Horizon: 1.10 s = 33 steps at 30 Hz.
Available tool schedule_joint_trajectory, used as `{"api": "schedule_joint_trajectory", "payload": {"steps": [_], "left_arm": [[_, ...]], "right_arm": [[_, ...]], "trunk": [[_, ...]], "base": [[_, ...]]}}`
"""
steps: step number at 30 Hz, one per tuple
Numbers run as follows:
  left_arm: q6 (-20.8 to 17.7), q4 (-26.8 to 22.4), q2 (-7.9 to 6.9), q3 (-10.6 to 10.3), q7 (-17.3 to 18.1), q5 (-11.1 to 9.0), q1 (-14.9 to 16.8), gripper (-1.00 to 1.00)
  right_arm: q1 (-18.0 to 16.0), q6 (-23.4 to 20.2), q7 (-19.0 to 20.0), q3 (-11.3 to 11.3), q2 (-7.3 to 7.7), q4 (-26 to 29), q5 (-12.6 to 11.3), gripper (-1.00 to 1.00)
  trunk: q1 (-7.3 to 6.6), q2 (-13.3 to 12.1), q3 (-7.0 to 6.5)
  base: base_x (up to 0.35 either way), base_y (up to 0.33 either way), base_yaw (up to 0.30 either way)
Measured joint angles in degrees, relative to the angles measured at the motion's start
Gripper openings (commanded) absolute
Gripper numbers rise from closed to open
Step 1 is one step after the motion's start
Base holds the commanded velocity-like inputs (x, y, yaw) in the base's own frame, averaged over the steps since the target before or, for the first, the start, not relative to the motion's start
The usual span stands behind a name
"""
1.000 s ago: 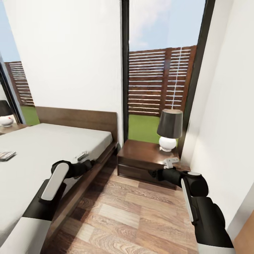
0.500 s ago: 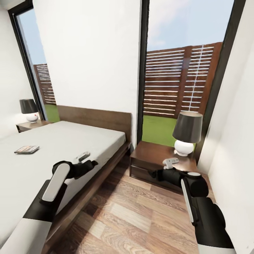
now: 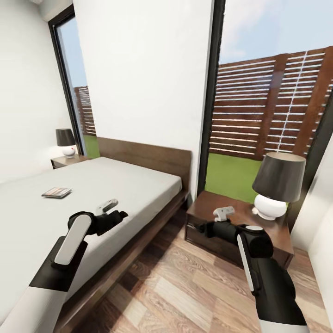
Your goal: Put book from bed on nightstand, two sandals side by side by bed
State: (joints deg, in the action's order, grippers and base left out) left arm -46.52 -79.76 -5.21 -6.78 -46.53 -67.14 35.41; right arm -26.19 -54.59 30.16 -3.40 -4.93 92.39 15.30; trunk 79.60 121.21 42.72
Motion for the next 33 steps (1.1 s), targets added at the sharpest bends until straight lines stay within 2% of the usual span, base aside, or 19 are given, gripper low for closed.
{"api": "schedule_joint_trajectory", "payload": {"steps": [20, 33], "left_arm": [[0.1, 0.5, -0.12, 0.0, -0.1, 0.1, -0.1, 1.0], [0.2, 0.8, -0.09, 0.1, 0.0, 0.3, -0.1, 1.0]], "right_arm": [[0.2, 0.1, 0.0, 0.0, 0.04, 0.0, 0.0, 1.0], [0.2, 0.1, -0.1, 0.1, 0.0, 0.0, 0.0, 1.0]], "trunk": [[0.01, 0.0, 0.0], [0.03, 0.0, 0.0]], "base": [[0.28, -0.2, 0.287], [0.12, -0.295, 0.287]]}}
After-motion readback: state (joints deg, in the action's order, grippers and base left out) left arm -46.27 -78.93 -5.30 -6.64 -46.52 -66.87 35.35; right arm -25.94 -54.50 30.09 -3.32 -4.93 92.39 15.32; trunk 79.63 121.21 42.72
